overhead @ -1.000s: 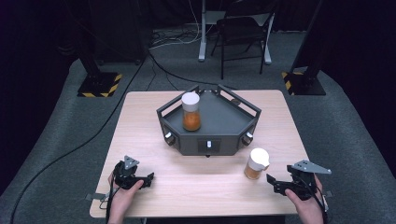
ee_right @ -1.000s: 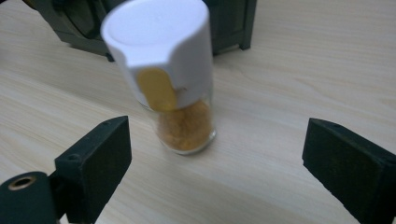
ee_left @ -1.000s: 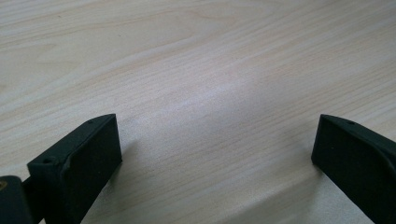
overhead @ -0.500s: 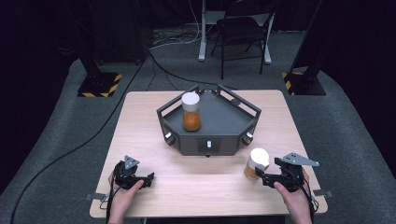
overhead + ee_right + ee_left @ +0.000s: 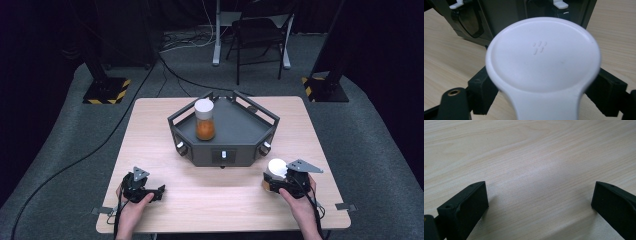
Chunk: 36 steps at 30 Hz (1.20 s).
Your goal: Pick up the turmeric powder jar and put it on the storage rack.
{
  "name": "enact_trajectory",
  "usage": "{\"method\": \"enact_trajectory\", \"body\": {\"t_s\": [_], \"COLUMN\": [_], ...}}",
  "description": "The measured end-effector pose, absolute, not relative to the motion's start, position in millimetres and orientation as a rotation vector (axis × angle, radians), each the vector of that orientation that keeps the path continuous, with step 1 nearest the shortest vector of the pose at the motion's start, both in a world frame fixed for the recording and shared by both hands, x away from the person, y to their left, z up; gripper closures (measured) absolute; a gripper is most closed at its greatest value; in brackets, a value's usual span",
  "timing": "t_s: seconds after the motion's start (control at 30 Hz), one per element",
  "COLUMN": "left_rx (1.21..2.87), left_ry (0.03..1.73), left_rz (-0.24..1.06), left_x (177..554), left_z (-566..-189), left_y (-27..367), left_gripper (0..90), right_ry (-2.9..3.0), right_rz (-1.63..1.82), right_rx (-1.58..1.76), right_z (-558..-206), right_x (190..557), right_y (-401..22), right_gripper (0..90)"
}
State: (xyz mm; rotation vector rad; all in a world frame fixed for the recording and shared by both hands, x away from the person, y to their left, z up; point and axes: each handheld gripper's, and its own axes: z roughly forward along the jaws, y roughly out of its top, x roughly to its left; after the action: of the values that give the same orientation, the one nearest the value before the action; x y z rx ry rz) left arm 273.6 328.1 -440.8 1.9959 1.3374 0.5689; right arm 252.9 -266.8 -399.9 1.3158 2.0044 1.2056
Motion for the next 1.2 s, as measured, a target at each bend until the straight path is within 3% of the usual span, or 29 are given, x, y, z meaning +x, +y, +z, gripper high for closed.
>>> {"method": "enact_trajectory", "body": {"t_s": [0.17, 0.3, 0.6, 1.2], "left_rx": [1.996, 1.996, 1.996, 1.996], "left_ry": [1.337, 1.337, 1.337, 1.337], "left_rz": [0.568, 0.568, 0.568, 0.569], "left_x": [273.7, 273.7, 273.7, 273.7], "left_z": [-440.8, -440.7, -440.8, -440.8], "left_y": [328.2, 328.2, 328.2, 328.2], "left_gripper": [0.1, 0.1, 0.1, 0.1], "right_ry": [1.989, 1.977, 2.002, 2.041], "right_rz": [1.168, 1.130, 1.114, 1.118], "right_rx": [1.309, 1.289, 1.287, 1.254], "right_z": [-408.5, -407.7, -396.0, -338.0], "right_x": [257.2, 254.1, 255.9, 265.0], "right_y": [-254.6, -248.1, -247.9, -251.3], "right_gripper": [28.4, 29.7, 29.8, 29.8]}}
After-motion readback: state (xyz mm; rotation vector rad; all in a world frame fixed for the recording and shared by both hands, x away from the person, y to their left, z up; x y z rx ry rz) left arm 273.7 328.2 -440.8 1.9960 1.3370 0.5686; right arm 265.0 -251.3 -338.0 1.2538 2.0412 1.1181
